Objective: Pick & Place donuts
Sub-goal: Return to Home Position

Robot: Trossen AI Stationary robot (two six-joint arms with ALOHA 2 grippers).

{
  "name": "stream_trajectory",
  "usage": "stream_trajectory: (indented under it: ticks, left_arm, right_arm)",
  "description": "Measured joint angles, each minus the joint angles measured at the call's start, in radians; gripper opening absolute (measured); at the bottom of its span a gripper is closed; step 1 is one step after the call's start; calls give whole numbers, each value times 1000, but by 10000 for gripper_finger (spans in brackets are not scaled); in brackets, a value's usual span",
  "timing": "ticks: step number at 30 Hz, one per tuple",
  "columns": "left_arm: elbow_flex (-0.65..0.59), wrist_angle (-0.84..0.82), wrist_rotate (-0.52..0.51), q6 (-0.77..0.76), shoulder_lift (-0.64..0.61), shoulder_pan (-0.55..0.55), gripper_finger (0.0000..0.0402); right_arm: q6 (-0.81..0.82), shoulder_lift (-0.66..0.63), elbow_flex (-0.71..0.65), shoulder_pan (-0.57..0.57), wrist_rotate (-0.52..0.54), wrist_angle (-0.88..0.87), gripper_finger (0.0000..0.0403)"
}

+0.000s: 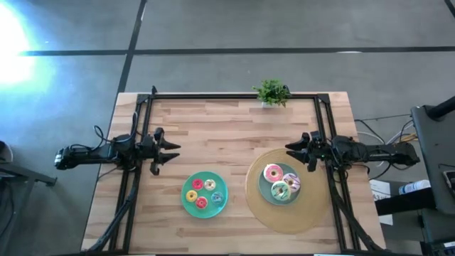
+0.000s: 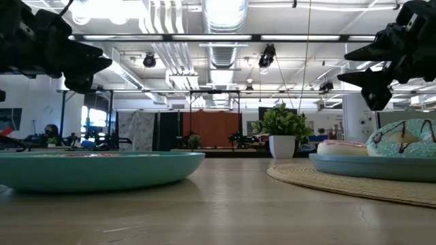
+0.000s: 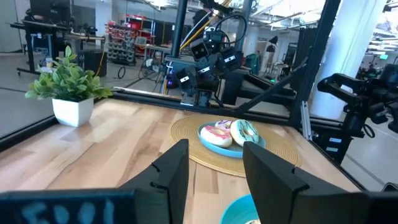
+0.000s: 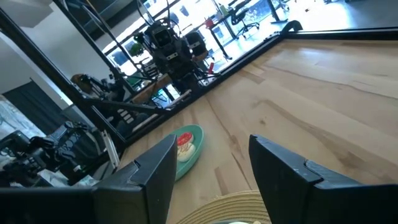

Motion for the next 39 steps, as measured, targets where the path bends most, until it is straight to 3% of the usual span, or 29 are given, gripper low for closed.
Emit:
stream_trajectory:
  ticks: [18,27,32,39]
  left_arm:
    - [3,0,0,-2,8,0,126]
    - [4,-1,0,-2,12,0,126]
    - [4,-1,0,-2,15,0,126]
    - [4,-1,0,-2,18,0,126]
  right_arm:
    - [-16,-1,0,1,0,-1,192]
    - [-493,-80,1,0,-34,8,192]
    - [-624,-80,0,1,-122,-26,192]
    - [-667,-56,0,0,-128,-23,192]
